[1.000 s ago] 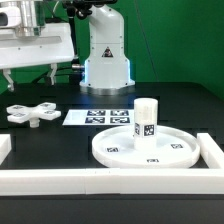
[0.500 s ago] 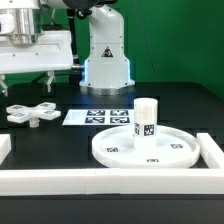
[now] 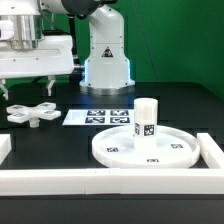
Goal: Assemble round table
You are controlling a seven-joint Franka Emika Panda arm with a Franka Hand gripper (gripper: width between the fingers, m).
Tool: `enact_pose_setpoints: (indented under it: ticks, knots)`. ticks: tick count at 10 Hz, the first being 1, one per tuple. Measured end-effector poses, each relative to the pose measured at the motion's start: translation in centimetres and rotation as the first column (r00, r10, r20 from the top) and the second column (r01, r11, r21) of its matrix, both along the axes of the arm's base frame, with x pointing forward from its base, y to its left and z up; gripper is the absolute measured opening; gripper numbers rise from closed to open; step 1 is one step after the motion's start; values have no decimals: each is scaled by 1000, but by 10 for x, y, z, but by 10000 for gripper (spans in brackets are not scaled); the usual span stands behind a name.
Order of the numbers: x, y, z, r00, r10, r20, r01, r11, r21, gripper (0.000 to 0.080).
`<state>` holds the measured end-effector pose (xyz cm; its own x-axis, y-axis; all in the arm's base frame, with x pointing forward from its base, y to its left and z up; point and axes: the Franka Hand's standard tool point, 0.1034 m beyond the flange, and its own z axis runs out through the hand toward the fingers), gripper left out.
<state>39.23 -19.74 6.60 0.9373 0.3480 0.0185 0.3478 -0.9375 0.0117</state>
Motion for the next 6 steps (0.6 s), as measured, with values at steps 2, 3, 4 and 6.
enact_pose_setpoints:
  ticks: [2, 3, 4, 6]
  knots:
    - [-9, -4, -11, 1000, -7, -16, 7, 1000, -7, 649]
    - [-11, -2, -13, 1000, -9, -21, 9, 1000, -7, 649]
    - [-12, 0, -15, 1000, -6, -22, 6, 1000, -7, 649]
    - [-14, 2, -19, 1000, -3, -31, 3, 1000, -5, 649]
